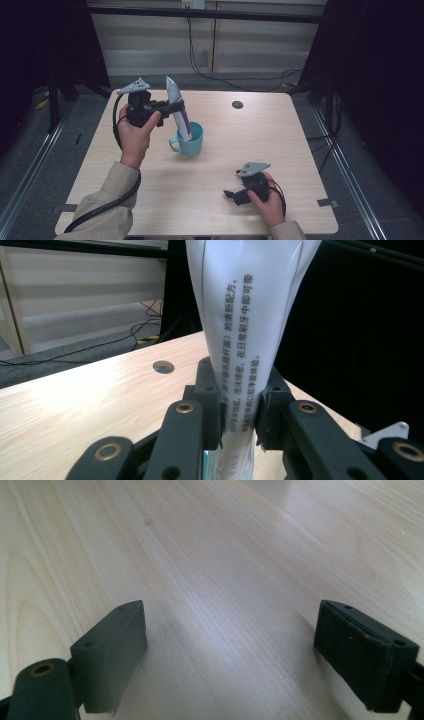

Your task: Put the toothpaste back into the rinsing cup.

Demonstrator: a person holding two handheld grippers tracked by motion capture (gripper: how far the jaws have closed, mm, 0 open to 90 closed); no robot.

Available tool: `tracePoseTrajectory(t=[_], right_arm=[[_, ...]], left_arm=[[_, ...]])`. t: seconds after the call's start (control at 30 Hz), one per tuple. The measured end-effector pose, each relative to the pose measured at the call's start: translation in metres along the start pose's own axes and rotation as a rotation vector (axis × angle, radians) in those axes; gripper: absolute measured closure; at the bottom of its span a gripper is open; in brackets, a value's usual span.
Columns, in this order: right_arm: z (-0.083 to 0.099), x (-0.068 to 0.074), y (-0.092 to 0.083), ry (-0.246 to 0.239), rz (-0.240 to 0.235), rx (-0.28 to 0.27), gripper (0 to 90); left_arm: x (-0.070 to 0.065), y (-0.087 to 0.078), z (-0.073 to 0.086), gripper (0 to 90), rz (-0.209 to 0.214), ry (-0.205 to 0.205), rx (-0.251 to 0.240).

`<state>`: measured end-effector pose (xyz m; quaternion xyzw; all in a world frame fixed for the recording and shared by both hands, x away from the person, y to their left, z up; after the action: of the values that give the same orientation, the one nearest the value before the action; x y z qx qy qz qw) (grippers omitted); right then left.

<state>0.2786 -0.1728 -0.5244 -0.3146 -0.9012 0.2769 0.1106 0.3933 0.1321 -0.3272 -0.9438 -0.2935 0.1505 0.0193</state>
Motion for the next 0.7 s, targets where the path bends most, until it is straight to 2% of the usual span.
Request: tracePoseTrajectory(t=[0.5, 0.57, 0.7], right_arm=[[0.0, 0.0, 0.0, 0.002, 0.001, -0.001, 12.8], [0.0, 0.0, 0.0, 0.002, 0.001, -0.001, 12.8], [0.0, 0.0, 0.0, 0.0, 0.0, 0.0, 12.8]], left_arm=[[0.012, 0.013, 0.007, 76.1, -0.063, -0.003, -0.018], [0.015, 0.015, 0.01, 76.1, -0.061, -0.008, -0.01], [0.02, 0.02, 0.019, 76.1, -0.076, 0.005, 0.004]])
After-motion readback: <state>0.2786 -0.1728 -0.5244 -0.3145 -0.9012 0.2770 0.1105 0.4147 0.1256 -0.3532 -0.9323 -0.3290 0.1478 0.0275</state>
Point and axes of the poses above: each handheld gripper's, and its own axes: y roughly forward along the jaws, z roughly out of its underside, x roughly to its left, the point moved 2 cm from there along y, roughly forward along the jaws, and after that the axes turned 9 degrees about -x, right-handed, at the moved point
